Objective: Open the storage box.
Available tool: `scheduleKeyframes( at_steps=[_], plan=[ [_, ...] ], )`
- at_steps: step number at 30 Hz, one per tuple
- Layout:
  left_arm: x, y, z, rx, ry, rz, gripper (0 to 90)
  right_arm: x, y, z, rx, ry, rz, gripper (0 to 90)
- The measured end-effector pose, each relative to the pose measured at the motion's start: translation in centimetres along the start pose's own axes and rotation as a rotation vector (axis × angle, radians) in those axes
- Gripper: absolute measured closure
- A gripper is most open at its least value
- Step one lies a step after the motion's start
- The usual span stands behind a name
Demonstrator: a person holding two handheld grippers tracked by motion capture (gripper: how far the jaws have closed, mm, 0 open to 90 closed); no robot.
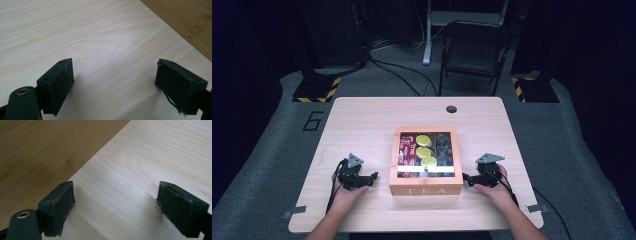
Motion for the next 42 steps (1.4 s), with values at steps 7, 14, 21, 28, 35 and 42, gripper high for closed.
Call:
scheduleKeyframes(
  at_steps=[7, 14, 21, 28, 35, 42],
  plan=[
    [0.1, 0.0, 0.0, 0.007, 0.006, -0.010, 15.2, 0.0, 0.1, 0.1, -0.004, -0.002, 0.000, 14.4],
    [0.1, 0.2, 0.1, 0.001, 0.010, -0.004, 15.6, 0.1, 0.0, 0.0, -0.008, -0.004, 0.001, 16.3],
    [0.1, 0.4, 0.1, 0.012, 0.015, 0.000, 20.0, 0.4, 0.4, -0.1, -0.006, -0.027, 0.013, 25.5],
    [0.3, 1.0, -0.3, 0.004, 0.034, 0.036, 26.8, 0.3, 1.1, -0.2, -0.013, -0.024, 0.025, 31.5],
    [0.7, 2.0, -1.2, 0.016, 0.074, 0.079, 32.9, -0.8, 2.3, -1.0, -0.004, 0.002, 0.002, 36.0],
    [1.9, 3.1, -2.2, 0.038, 0.059, 0.093, 36.7, -1.5, 3.4, -1.2, -0.003, 0.049, 0.008, 39.1]
  ],
)
Point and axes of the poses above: each handheld gripper's, and its own axes: y roughly backward along the jaws, z roughly out of its underside, x roughly to its right, the point moved 8 cm from there along -y, roughly forward along the jaws, and after that the axes turned 6 degrees about -z, right-handed, at the moved point
